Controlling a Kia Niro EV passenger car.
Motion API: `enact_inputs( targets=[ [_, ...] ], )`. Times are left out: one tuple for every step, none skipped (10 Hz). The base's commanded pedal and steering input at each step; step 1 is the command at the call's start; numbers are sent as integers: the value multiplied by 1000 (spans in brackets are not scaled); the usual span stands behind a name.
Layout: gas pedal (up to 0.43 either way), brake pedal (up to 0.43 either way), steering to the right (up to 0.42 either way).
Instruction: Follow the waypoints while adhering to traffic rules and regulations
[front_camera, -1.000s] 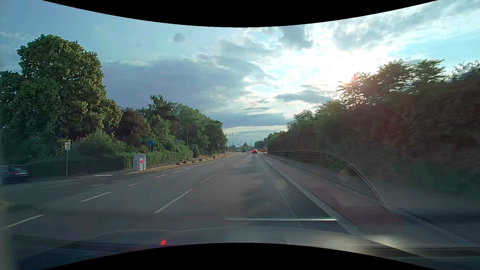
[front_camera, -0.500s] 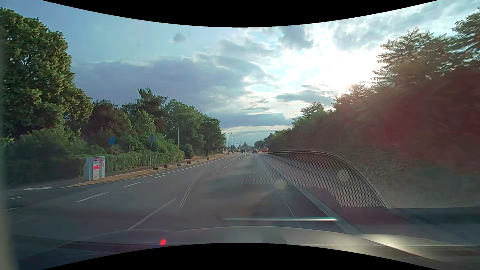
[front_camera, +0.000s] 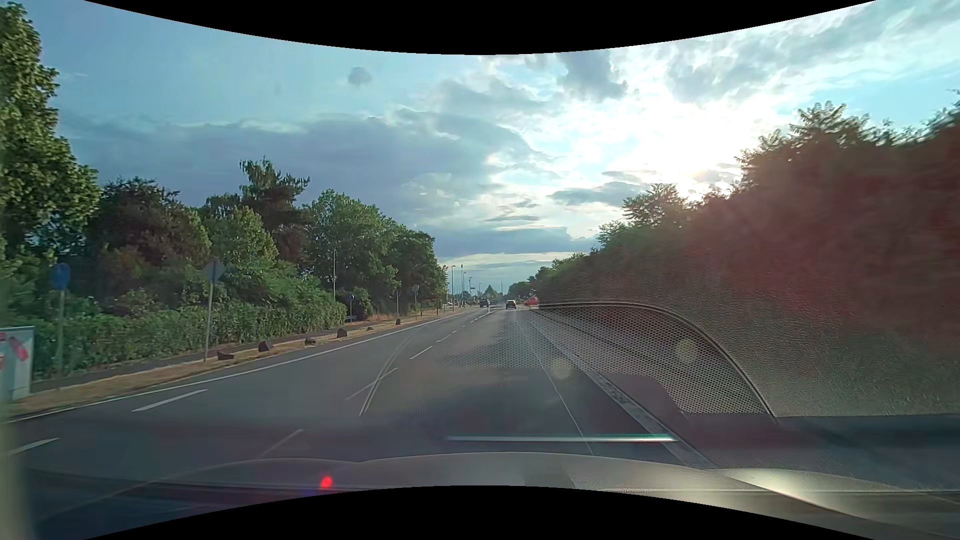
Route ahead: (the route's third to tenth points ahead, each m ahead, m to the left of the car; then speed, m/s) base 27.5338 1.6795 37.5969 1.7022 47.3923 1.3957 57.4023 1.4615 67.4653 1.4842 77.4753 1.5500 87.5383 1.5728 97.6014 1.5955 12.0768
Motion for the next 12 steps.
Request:
enact_inputs(
  targets=[
    [87, 0, -3],
    [87, 0, -3],
    [87, 0, -3],
    [87, 0, -4],
    [87, 0, -4],
    [87, 0, -4],
    [87, 0, -4],
    [87, 0, -4],
    [87, 0, -4],
    [87, 0, -4],
    [87, 0, -4],
    [87, 0, -4]
  ],
)
